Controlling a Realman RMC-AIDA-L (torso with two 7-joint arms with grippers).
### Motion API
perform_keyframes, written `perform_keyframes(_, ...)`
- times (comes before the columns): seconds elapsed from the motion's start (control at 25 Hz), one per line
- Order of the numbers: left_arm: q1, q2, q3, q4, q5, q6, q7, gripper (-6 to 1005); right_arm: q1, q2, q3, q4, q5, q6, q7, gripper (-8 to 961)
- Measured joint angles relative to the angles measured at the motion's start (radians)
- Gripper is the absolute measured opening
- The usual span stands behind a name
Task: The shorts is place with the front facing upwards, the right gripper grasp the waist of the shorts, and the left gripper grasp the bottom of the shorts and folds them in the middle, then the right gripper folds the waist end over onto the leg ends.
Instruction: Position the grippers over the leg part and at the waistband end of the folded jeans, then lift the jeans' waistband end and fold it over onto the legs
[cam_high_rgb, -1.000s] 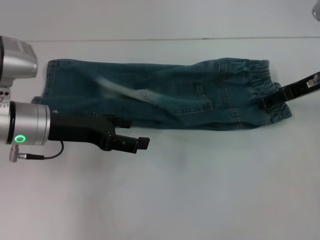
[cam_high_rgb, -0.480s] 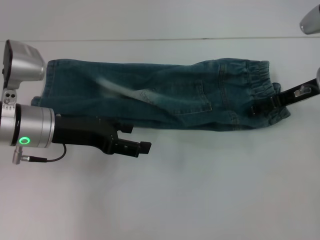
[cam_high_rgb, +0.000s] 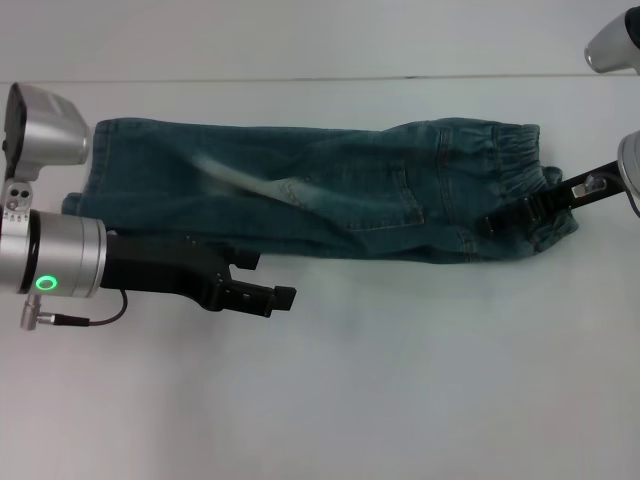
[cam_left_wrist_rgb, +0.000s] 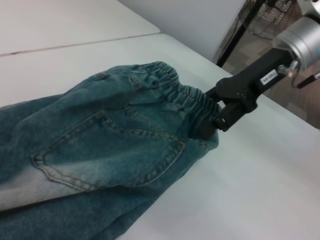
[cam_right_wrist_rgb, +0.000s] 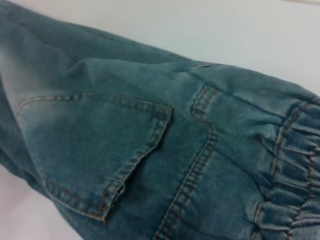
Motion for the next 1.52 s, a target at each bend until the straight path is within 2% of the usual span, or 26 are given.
perform_keyframes(0.24,0.008,-0.006,0.0,0.0,0.0,-0.013,0.004,949,-0.006,-0.009,0.003,-0.01,0.0,-0.015,-0.008,890)
perform_keyframes(0.48,0.008,-0.006,0.0,0.0,0.0,-0.017,0.004,949,-0.012,-0.013,0.007,-0.02,0.001,-0.006,-0.022,688)
perform_keyframes(0.68,0.006,-0.008,-0.004,0.001,-0.005,-0.018,0.004,948,-0.012,-0.014,0.007,-0.02,0.002,-0.008,-0.032,436)
perform_keyframes(0.92,0.004,-0.012,-0.015,0.004,-0.016,-0.034,0.008,911,-0.015,-0.015,0.007,-0.021,-0.001,-0.006,-0.036,200)
perform_keyframes(1.0,0.009,-0.02,-0.022,0.008,-0.038,-0.053,0.027,892,-0.016,-0.017,0.008,-0.023,0.0,-0.008,-0.037,178)
perform_keyframes(1.2,0.021,-0.051,-0.029,0.007,-0.149,-0.132,0.119,846,-0.028,-0.022,0.018,-0.059,0.002,-0.035,-0.037,124)
perform_keyframes(1.24,0.021,-0.051,-0.029,0.007,-0.149,-0.132,0.119,837,-0.029,-0.023,0.021,-0.067,0.002,-0.04,-0.037,113)
perform_keyframes(1.28,0.029,-0.081,-0.045,-0.019,-0.28,-0.229,0.236,828,-0.03,-0.023,0.025,-0.076,0.002,-0.048,-0.037,113)
perform_keyframes(1.4,0.019,-0.089,-0.043,-0.098,-0.449,-0.293,0.402,800,-0.031,-0.023,0.04,-0.109,0.002,-0.082,-0.037,113)
perform_keyframes(1.52,-0.02,-0.088,-0.043,-0.23,-0.643,-0.387,0.644,641,-0.03,-0.023,0.072,-0.155,0.002,-0.142,-0.036,113)
